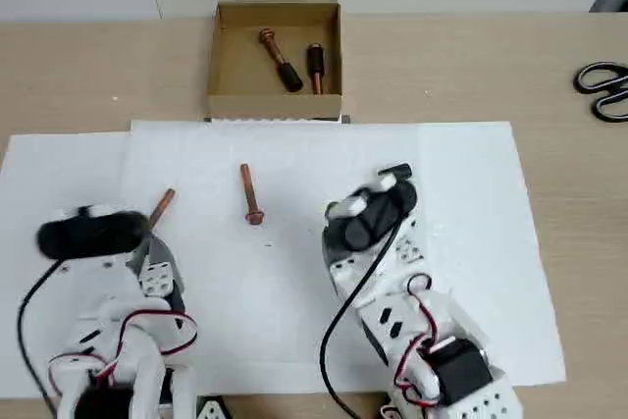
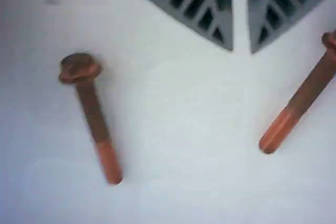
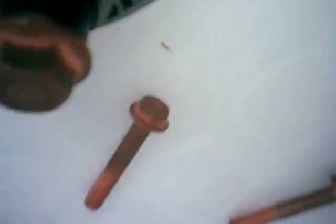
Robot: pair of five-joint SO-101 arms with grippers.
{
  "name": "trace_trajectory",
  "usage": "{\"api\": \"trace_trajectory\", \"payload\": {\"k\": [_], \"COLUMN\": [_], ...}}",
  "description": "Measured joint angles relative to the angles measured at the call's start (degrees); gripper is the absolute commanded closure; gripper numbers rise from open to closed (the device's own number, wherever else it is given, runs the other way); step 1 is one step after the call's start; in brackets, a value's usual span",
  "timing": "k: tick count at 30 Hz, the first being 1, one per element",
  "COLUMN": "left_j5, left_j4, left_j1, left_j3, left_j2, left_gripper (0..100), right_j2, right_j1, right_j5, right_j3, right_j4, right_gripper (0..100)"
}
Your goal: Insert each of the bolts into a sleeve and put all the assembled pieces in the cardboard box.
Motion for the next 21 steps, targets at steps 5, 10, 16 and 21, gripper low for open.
{"api": "trace_trajectory", "payload": {"k": [5, 10, 16, 21], "left_j5": [-3.3, -3.6, -3.6, -3.6], "left_j4": [-3.2, -7.1, -9.1, -9.6], "left_j1": [-0.2, -0.2, -0.2, -0.2], "left_j3": [5.5, 10.5, 14.5, 15.2], "left_j2": [0.0, 0.0, 0.0, 0.0], "left_gripper": [99, 99, 99, 99], "right_j2": [16.0, 32.6, 51.1, 67.4], "right_j1": [-0.1, 0.1, 1.5, 4.7], "right_j5": [-0.7, -0.7, 1.2, 1.6], "right_j3": [-10.0, -20.1, -32.9, -47.0], "right_j4": [-4.7, -10.6, -17.3, -20.6], "right_gripper": [99.5, 99.5, 99.5, 99.5]}}
